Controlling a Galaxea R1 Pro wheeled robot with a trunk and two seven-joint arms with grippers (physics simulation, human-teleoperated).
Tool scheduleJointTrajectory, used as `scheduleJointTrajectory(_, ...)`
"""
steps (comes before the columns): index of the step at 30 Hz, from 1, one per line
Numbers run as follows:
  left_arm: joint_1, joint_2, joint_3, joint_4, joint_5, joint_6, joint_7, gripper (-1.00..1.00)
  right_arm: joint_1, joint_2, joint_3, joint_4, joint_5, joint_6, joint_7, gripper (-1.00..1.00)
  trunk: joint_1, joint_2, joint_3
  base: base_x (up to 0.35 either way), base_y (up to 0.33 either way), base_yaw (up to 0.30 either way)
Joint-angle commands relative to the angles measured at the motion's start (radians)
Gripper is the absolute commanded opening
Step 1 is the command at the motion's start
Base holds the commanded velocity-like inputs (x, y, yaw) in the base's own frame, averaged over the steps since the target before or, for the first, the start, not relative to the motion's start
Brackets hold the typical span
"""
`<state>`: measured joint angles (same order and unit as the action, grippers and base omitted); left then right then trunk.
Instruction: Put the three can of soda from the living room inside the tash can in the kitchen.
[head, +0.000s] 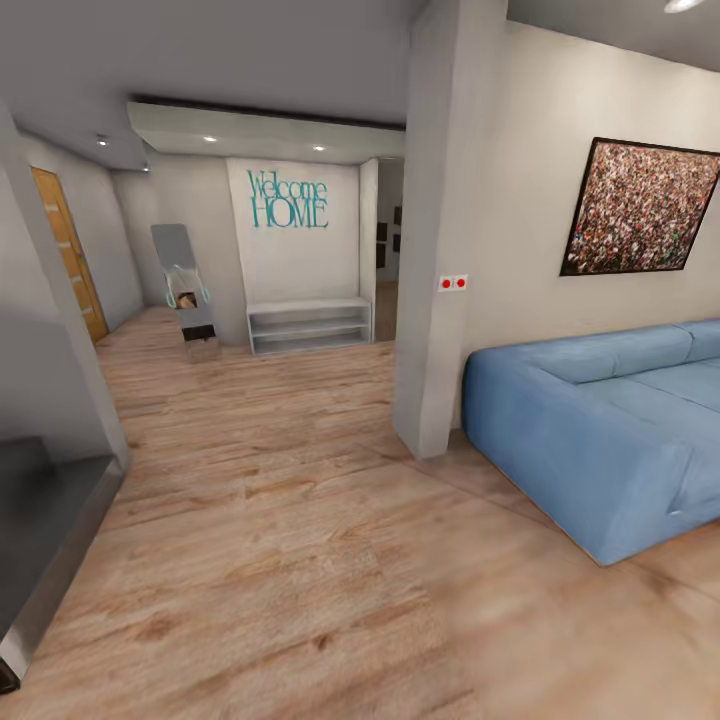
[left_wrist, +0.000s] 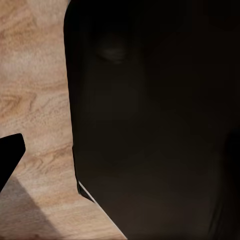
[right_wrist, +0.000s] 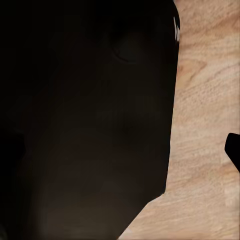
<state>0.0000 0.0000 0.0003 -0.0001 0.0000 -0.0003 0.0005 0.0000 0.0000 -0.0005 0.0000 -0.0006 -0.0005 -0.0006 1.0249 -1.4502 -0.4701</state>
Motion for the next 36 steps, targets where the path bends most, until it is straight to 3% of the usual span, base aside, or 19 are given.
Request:
scheduleJointTrajectory(1, -0.006, 0.006, 0.004, -0.001, 0.0, -0.003, 0.005, 1.0, -0.005, -0.003, -0.005, -0.006, -0.005, -0.005, -0.005, 1.0, 0.0, 0.0, 0.0, 0.0, 0.0, 0.0)
scheduleJointTrajectory(7, -0.011, 0.004, 0.0, -0.002, -0.003, -0.005, 0.002, 1.0, -0.003, -0.004, -0.005, -0.009, -0.002, -0.038, -0.012, 1.0, 0.0, 0.0, 0.0, 0.0, 0.0, 0.0)
scheduleJointTrajectory(22, -0.011, 0.004, 0.0, -0.002, -0.003, -0.005, 0.002, 1.0, -0.003, -0.004, -0.005, -0.009, -0.002, -0.038, -0.012, 1.0, 0.0, 0.0, 0.0, 0.0, 0.0, 0.0)
scheduleJointTrajectory(29, -0.032, 0.007, -0.003, -0.031, 0.005, -0.005, 0.002, 1.0, -0.003, -0.007, -0.003, -0.04, 0.01, -0.056, 0.023, 1.0, 0.0, 0.0, 0.0, 0.0, 0.0, 0.0)
scheduleJointTrajectory(35, -0.053, 0.012, 0.003, -0.065, 0.009, 0.003, 0.003, 1.0, -0.005, -0.036, -0.007, -0.074, 0.004, -0.09, 0.056, 1.0, 0.0, 0.0, 0.0, 0.0, 0.0, 0.0)
scheduleJointTrajectory(36, -0.054, 0.011, 0.004, -0.56, 0.009, 0.003, 0.003, 1.0, -0.005, -0.056, -0.006, -0.455, 0.005, -0.156, 0.09, 1.0, 0.0, 0.0, 0.0, 0.0, 0.0, 0.0)
